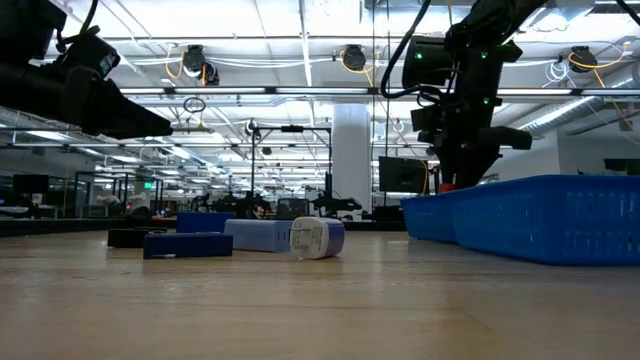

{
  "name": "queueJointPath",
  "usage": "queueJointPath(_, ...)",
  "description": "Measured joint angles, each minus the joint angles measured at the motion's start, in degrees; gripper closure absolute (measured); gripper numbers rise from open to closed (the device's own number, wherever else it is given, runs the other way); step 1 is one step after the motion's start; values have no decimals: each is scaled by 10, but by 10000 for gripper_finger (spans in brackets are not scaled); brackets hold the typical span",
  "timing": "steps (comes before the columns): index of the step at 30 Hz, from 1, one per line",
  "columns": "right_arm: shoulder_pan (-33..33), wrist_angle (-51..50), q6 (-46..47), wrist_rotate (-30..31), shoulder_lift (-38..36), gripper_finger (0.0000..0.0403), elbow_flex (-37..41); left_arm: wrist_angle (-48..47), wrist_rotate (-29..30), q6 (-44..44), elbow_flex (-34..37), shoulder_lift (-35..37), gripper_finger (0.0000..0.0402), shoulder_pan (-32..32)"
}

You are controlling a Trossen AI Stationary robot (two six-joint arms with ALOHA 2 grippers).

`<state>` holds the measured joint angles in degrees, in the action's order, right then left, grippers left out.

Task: Pick & Place Office items
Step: Put the red charger adapter into the top blue bin, then adjust the red charger adapter in the top blue bin

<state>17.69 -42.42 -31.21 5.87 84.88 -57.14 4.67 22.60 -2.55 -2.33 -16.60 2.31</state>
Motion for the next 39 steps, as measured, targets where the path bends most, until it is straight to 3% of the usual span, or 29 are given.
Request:
queueJointPath(6, 0, 14, 0, 1, 1, 285, 1, 0, 0, 0, 0, 0, 86, 0)
queueJointPath(11, 0, 22, 1, 0, 1, 226, 1, 0, 0, 0, 0, 0, 76, 0)
queueJointPath(15, 0, 28, 6, 0, 1, 206, 1, 0, 0, 0, 0, 0, 74, 0)
queueJointPath(21, -1, 42, 20, 5, 3, 210, 3, 0, 0, 0, 0, 0, 86, 0)
queueJointPath(29, -13, 38, 20, 121, -11, 216, 3, 0, 0, 0, 0, 0, 101, 0)
queueJointPath(39, -45, 43, 86, 108, -87, 222, 2, 0, 0, 0, 0, 0, 94, 0)
